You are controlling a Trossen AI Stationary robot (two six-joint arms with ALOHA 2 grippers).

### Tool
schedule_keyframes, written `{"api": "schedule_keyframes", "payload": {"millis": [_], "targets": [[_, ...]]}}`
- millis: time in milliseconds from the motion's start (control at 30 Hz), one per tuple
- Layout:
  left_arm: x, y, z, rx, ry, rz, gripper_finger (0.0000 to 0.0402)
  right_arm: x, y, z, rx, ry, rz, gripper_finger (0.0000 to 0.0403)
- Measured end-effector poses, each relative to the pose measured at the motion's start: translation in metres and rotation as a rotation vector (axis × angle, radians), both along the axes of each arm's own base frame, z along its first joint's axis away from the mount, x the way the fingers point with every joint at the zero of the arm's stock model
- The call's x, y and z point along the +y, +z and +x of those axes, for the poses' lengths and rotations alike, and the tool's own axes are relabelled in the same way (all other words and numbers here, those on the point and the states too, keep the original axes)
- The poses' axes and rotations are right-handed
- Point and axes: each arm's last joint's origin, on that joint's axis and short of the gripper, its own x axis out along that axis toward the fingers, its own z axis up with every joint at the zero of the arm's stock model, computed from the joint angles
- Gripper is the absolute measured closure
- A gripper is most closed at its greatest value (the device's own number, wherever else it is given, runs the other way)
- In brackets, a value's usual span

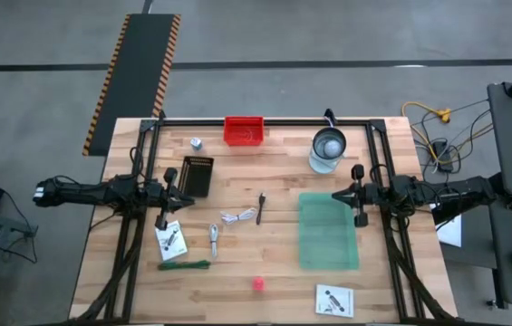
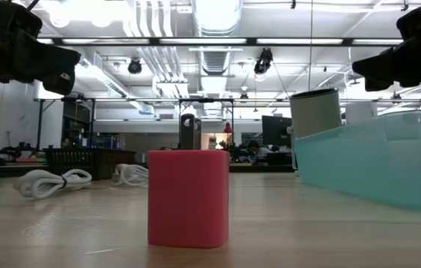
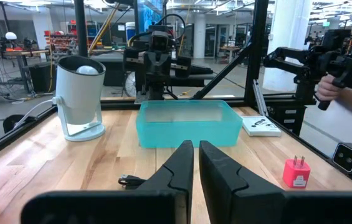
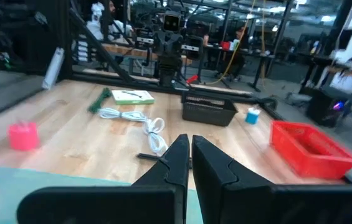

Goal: Pick and place items into bin
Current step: Put the bottom card reader box into the red bin

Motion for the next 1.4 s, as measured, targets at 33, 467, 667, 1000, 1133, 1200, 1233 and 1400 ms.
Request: {"api": "schedule_keyframes", "payload": {"millis": [33,467,667,1000,1133,1200,1233,1400], "targets": [[0.000,0.000,0.000,0.000,0.000,0.000,0.0391,0.000,0.000,0.000,0.001,-0.010,-0.013,0.0394],[0.000,0.000,0.000,0.000,0.000,0.000,0.0391,-0.001,-0.007,0.004,0.066,-0.060,0.275,0.0394],[0.000,0.000,0.000,0.000,0.000,0.000,0.0391,0.000,-0.011,0.007,0.121,-0.056,0.157,0.0394],[0.000,0.011,0.000,-0.117,-0.002,-0.009,0.0391,0.000,-0.011,0.008,0.124,-0.066,0.224,0.0394],[0.000,0.011,0.000,-0.114,-0.001,-0.009,0.0391,0.000,-0.011,0.008,0.123,-0.065,0.221,0.0394],[0.000,0.011,0.000,-0.113,-0.001,-0.009,0.0391,0.000,-0.011,0.008,0.123,-0.065,0.220,0.0394],[0.000,0.011,0.000,-0.114,-0.001,-0.009,0.0391,0.000,-0.011,0.008,0.123,-0.065,0.220,0.0394],[0.000,0.015,-0.001,-0.151,-0.001,-0.012,0.0391,0.000,-0.011,0.008,0.124,-0.065,0.220,0.0394]]}}
